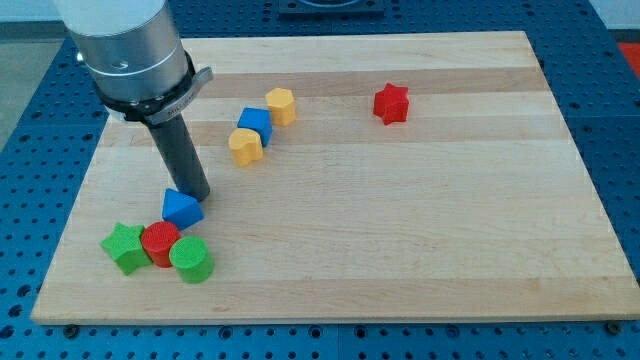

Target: Move the red star to the right of the triangle

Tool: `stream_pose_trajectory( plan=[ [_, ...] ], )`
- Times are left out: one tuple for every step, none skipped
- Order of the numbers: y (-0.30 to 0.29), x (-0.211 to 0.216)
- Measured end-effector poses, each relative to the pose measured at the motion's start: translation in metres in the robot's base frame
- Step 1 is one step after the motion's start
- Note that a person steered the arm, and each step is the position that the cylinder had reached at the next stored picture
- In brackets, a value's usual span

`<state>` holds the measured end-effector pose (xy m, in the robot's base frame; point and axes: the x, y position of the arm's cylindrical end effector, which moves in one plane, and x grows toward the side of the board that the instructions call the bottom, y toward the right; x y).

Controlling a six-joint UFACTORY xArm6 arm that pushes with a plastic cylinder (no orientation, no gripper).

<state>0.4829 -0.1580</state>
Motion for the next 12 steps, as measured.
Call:
stream_pose_trajectory(
  plan=[
    [0.007,0.006],
    [0.01,0.016],
    [0.01,0.028],
    [0.033,0.022],
    [0.086,-0.002],
    [0.144,-0.03],
    [0.195,-0.053],
    [0.244,-0.075],
    [0.281,-0.097],
    [0.292,-0.114],
    [0.284,-0.127],
    [0.272,-0.136]
  ],
)
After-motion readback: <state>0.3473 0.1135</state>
